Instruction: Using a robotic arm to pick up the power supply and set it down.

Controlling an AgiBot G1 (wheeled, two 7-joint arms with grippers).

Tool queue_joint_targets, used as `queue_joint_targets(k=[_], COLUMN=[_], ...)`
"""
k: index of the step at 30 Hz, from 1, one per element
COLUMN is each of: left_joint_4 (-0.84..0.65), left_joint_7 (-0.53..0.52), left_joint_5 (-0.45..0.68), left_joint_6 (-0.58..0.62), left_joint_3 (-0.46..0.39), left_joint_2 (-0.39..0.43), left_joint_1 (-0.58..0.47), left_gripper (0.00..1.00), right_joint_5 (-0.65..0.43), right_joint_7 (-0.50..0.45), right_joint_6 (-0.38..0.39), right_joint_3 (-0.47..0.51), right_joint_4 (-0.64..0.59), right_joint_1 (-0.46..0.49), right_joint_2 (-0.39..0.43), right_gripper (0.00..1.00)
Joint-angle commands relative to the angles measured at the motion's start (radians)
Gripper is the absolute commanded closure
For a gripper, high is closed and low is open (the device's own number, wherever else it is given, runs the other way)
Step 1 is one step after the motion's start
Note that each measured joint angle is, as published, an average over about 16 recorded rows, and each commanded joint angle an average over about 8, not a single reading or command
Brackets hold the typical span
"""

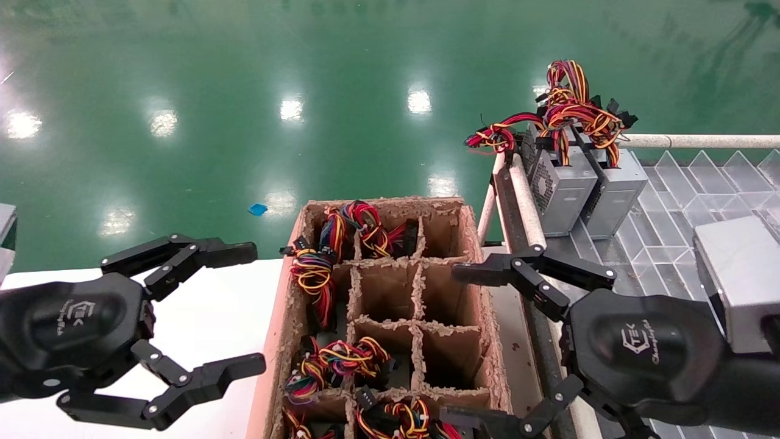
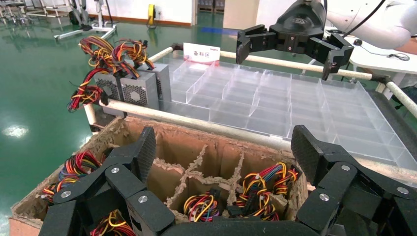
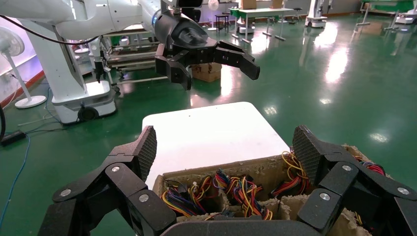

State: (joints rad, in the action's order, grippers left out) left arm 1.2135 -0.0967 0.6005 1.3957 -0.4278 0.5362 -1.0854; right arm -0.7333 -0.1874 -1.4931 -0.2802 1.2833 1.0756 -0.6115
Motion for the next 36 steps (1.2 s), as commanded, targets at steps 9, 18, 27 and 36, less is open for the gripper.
queue_joint_targets(k=[9,18,27,36], left_joint_4=[0.000,0.000,0.000,0.000], left_joint_7=[0.000,0.000,0.000,0.000], left_joint_5=[0.000,0.000,0.000,0.000], left_joint_6=[0.000,0.000,0.000,0.000], left_joint_3=[0.000,0.000,0.000,0.000], left_joint_2=[0.000,0.000,0.000,0.000], left_joint_1=[0.000,0.000,0.000,0.000], left_gripper=[1.00,1.00,1.00,1.00], right_joint_5=[-0.001,-0.100,-0.398,-0.482], right_joint_7=[0.001,0.023,0.020,0.103], right_joint_6=[0.001,0.032,0.051,0.010], right_joint_3=[0.000,-0.053,-0.228,-0.296], right_joint_4=[-0.002,-0.051,-0.175,-0.373], right_joint_1=[0.000,0.057,0.249,0.338], right_joint_2=[-0.001,-0.081,-0.282,-0.414], right_gripper=[0.00,0.00,0.05,1.00])
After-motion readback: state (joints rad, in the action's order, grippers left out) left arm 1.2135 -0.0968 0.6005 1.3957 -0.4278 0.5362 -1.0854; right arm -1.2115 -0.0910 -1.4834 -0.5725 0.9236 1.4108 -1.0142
